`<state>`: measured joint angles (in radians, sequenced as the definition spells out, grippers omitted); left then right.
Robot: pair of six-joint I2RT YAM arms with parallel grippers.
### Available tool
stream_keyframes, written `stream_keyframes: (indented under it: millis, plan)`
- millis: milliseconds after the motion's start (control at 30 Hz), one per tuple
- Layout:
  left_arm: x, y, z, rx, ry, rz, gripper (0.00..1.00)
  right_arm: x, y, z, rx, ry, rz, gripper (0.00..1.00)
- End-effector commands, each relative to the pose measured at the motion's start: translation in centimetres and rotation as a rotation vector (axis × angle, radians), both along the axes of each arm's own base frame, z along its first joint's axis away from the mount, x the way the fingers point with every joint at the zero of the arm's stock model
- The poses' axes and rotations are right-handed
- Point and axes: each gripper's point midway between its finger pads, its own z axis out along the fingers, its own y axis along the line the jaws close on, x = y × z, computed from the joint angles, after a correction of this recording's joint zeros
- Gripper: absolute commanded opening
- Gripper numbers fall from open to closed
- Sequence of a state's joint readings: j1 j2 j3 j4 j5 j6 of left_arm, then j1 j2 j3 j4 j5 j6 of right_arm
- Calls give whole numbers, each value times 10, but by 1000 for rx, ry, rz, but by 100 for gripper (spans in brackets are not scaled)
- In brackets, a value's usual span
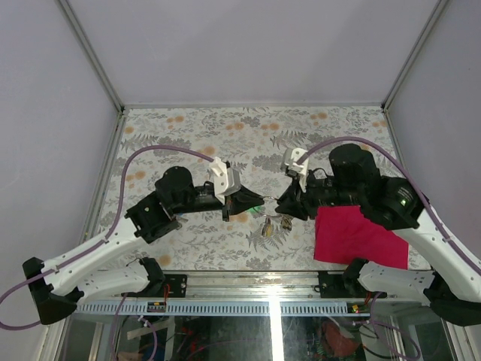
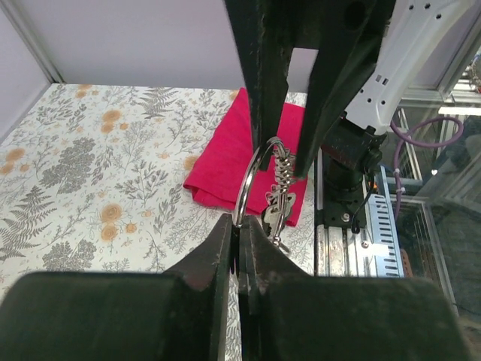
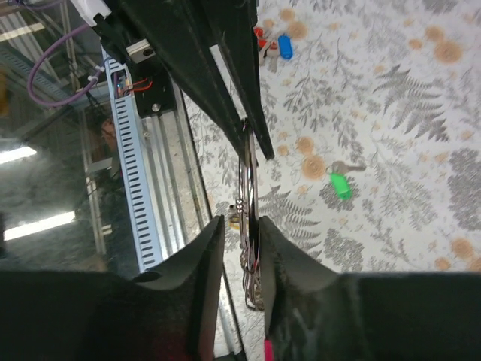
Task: Put the keys on the keyring
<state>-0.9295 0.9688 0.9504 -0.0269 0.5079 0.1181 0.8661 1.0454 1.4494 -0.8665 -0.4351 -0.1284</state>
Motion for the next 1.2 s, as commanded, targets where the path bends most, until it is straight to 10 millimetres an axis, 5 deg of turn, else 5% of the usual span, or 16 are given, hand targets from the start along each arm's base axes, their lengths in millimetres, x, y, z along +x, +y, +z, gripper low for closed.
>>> stream_keyframes:
  millis: [0, 200, 500, 833, 1067, 1167]
  plan:
    - [-6, 7, 33, -130, -27, 13, 0, -6, 2, 41, 210, -102, -7, 35]
    - [-15, 16, 42, -188, -16, 5, 0, -11, -1, 58, 409, -139, -51, 37]
    - [-19, 19, 48, -214, -13, -1, 0, -12, 11, 48, 471, -69, -46, 36]
    - [-19, 19, 46, -209, -7, 0, 0, -14, 17, 50, 484, -64, -10, 0]
    - [-15, 17, 44, -192, -9, 9, 36, -15, 12, 43, 393, -90, 13, 0]
    - [-12, 13, 40, -153, -13, 6, 41, -14, 10, 39, 343, -97, 19, 0]
